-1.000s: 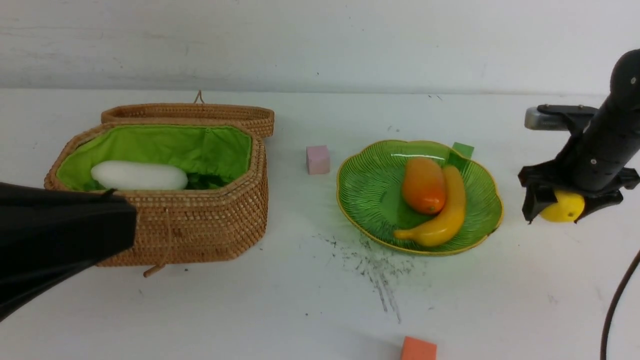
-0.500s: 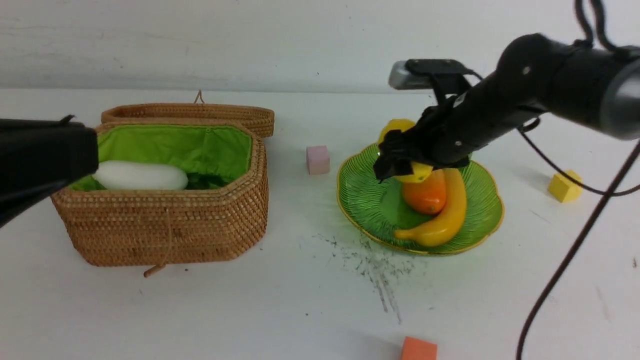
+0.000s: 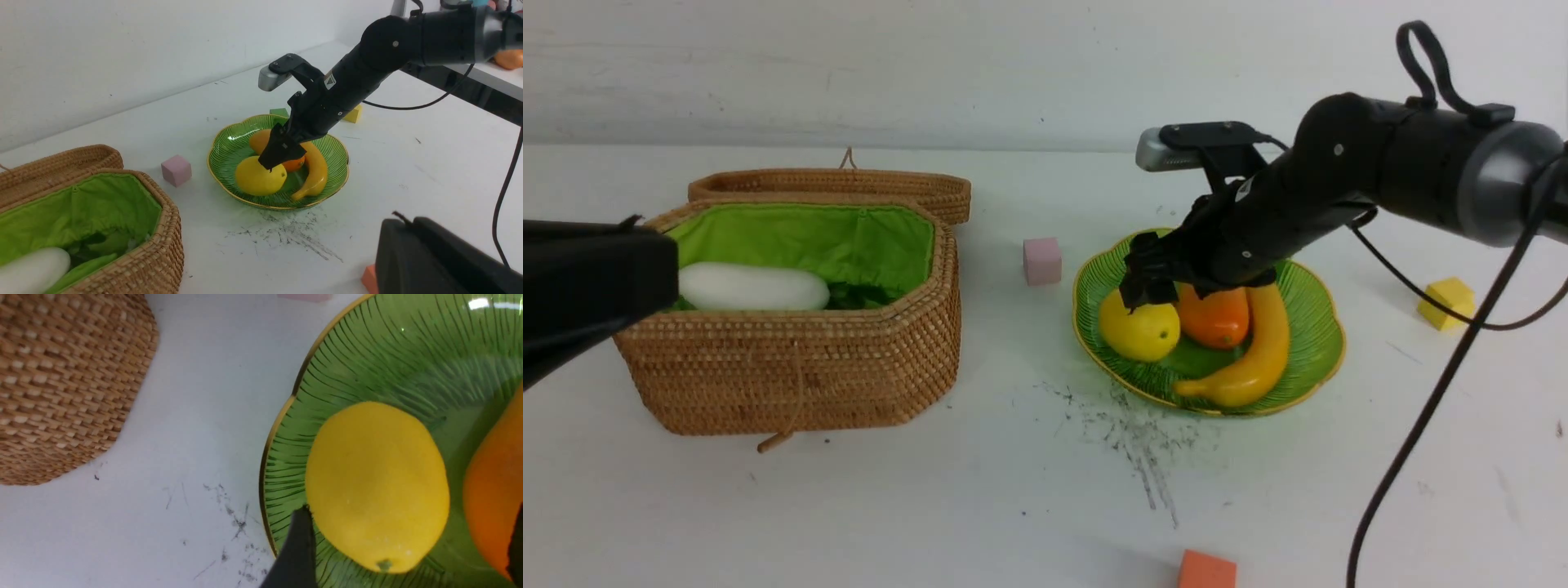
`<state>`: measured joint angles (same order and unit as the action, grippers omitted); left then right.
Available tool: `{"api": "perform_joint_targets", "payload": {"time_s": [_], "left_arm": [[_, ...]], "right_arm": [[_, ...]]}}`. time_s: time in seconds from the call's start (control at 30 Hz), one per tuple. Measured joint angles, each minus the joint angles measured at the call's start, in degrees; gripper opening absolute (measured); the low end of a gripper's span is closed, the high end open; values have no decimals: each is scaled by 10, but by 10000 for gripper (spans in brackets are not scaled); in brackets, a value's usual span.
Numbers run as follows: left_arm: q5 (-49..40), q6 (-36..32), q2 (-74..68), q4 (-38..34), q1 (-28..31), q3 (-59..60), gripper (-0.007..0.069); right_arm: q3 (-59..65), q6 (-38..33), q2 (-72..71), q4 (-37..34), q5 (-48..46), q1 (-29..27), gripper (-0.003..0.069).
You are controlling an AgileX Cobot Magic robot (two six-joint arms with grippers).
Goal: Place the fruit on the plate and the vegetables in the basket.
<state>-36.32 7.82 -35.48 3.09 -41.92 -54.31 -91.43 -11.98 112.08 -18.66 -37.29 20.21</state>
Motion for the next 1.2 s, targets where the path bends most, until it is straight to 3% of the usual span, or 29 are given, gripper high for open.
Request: {"api": "perform_joint_targets", "payload": {"time_s": [0.23,0.27,0.33,0.37,0.43,0.5,0.8,1.2], "left_arm": [[-1,1,1,3,0,0,15],[-1,1,9,3,0,0,8],[-1,1,20,4,0,1,-4],[0,2,43,6,0,7,-13],[1,13,86,8,0,24,-13],[4,34,140,10,0,55,-13],[85,89,327,19,0,274,-13],[139,90,353,22,0,419,-13]], "right_arm": [[0,9,-93,28,-63,0,444],[0,22,-133,49,-103,0,356],[1,33,-161,65,-136,0,287],[11,48,-200,84,-184,0,190],[31,66,-249,98,-228,0,74],[73,85,-301,103,-263,0,0],[363,188,-576,81,-265,0,-1],[578,240,-869,55,-188,0,9]]}}
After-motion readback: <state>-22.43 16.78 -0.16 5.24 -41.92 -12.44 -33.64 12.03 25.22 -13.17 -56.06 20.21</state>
